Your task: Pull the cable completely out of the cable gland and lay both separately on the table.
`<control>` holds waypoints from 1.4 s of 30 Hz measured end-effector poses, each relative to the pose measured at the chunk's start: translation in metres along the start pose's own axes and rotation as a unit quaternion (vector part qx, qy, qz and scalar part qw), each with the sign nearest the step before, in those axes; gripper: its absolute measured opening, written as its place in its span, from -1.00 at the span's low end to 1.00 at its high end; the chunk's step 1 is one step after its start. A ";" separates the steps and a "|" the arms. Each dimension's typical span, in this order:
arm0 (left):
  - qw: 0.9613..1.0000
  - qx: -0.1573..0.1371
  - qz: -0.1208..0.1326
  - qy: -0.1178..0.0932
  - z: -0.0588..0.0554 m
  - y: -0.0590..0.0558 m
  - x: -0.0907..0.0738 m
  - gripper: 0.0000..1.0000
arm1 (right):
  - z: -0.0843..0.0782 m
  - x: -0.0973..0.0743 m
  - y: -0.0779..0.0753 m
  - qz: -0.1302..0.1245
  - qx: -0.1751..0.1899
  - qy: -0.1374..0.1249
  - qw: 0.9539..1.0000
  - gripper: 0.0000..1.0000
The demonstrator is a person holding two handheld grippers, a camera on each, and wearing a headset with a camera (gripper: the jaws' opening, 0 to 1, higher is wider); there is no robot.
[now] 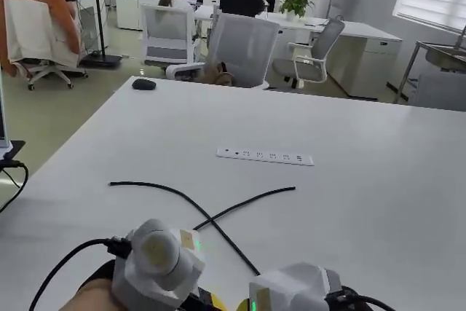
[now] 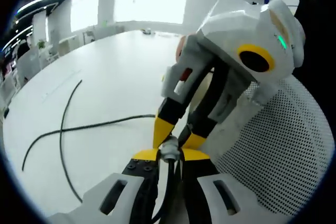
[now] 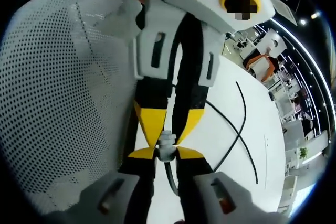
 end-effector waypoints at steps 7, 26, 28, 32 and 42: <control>0.996 0.089 0.015 0.016 0.001 -0.004 0.002 -0.67 | -0.011 -0.002 -0.006 -0.015 0.033 0.021 0.999 -0.53; 0.991 0.115 0.053 0.037 -0.003 0.005 -0.001 -0.67 | -0.042 -0.004 -0.012 -0.022 0.091 0.088 0.992 -0.91; 0.991 0.112 0.058 0.041 -0.005 0.008 -0.002 -0.67 | -0.049 -0.006 -0.014 -0.030 0.106 0.108 0.988 -0.91; 0.990 0.111 0.068 0.050 -0.007 0.012 -0.002 -0.67 | -0.070 -0.010 -0.018 -0.049 0.141 0.166 0.975 -0.89; 0.990 0.114 0.070 0.042 -0.004 0.011 -0.003 -0.67 | -0.071 -0.006 -0.015 -0.037 0.141 0.167 0.975 -0.69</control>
Point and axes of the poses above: the centre of the closed fingertips' face, and the gripper's own axes: x roughly forward along the fingers, y roughly to its left, z roughly out of its top, the point moved 7 cm from there along -x, roughly backward along the fingers, and after that the axes turned 7 degrees about z, right-handed, at the moved point
